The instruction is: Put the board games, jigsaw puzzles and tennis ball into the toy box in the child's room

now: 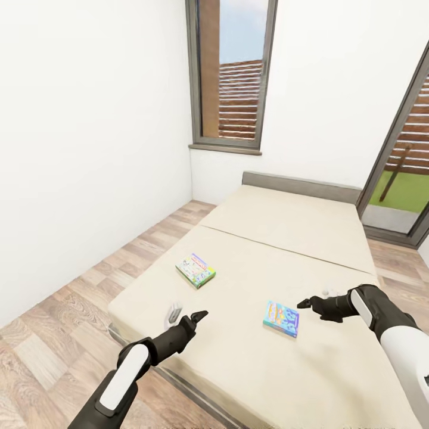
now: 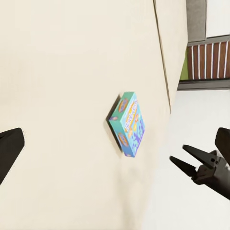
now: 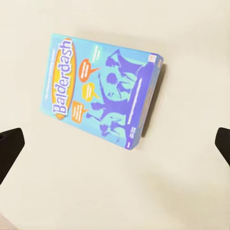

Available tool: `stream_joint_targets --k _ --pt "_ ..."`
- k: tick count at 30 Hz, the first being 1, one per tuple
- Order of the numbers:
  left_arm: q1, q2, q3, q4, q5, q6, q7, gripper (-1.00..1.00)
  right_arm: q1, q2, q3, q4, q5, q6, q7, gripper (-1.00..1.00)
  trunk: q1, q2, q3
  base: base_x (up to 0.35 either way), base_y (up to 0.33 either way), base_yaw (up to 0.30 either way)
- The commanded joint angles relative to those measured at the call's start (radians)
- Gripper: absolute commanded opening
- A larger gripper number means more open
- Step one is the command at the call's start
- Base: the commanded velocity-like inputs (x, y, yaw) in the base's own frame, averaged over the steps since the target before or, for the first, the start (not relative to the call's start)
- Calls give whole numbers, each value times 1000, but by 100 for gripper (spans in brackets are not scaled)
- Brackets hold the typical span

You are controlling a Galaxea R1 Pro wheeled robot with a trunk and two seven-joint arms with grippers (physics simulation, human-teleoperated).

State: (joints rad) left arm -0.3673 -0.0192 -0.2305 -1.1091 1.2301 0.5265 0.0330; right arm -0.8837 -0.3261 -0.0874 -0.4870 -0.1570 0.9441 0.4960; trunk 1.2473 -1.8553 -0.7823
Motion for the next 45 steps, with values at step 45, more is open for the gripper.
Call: stream_joint_targets --k 45 --pt "-129 -20 -44 8 12 4 95 100 -34 8 -8 -5 -39 -30 5 100 46 -85 -102 0 0 0"
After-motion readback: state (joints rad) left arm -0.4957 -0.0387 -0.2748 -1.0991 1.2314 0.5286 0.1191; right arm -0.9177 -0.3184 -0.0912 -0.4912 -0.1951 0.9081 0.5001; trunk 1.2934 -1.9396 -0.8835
